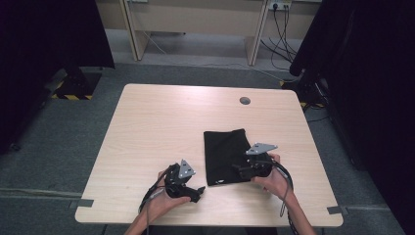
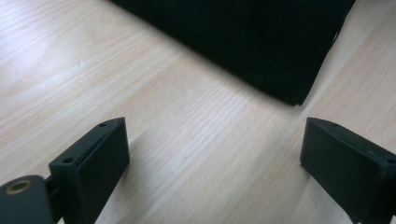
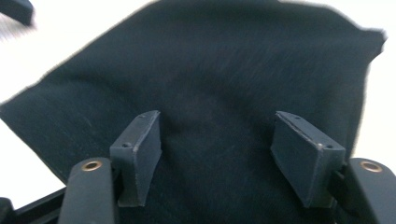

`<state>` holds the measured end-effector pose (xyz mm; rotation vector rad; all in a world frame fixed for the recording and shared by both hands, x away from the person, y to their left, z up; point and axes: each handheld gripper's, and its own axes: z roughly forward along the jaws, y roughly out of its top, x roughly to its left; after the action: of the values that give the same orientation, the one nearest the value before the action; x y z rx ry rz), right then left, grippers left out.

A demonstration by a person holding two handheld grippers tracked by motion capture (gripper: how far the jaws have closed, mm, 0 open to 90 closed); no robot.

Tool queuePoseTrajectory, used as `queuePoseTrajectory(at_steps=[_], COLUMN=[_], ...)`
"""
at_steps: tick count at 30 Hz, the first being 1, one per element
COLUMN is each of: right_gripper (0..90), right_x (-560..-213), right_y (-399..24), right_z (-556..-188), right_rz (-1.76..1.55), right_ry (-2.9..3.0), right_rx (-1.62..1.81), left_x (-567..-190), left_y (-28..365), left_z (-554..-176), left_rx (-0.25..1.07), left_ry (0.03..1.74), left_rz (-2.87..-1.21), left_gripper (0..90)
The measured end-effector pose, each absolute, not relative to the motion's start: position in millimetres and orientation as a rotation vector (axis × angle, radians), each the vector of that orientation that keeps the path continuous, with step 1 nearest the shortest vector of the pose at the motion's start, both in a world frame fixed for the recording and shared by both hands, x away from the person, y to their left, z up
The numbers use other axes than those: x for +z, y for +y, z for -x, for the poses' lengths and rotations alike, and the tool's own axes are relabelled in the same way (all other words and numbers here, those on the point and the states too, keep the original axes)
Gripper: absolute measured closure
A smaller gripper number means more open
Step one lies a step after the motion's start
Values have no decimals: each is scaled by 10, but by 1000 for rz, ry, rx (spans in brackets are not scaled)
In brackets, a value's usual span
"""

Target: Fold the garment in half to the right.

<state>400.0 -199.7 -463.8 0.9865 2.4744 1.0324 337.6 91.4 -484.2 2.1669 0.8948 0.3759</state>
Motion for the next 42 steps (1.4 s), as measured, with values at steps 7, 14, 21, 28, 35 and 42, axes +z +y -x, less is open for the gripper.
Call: queuePoseTrajectory(at_steps=[7,14,21,28,35,42], right_gripper=[324,293,252,240,246,248], right_x=[-4576,-4526,-4634,-4720,-4722,-4712], right_y=[-2006,-1917,-1859,-1829,-1735,-1622], right_z=[-3980,-3993,-4012,-4096,-4244,-4371], right_rz=[-1003,-982,-998,-1022,-995,-977], right_ry=[2458,2440,2484,2481,2495,2516], right_rx=[1038,1061,1007,1055,1058,1049], left_x=[-4844,-4848,-4851,-4856,-4856,-4856], left_y=[1052,1202,1291,1320,1319,1319], left_z=[-3340,-3292,-3276,-3286,-3287,-3287], left_rx=[384,394,400,406,407,407], left_ry=[915,948,979,1004,1004,1005], left_rz=[-2162,-2149,-2148,-2150,-2149,-2149], left_gripper=[62,59,32,0,0,0])
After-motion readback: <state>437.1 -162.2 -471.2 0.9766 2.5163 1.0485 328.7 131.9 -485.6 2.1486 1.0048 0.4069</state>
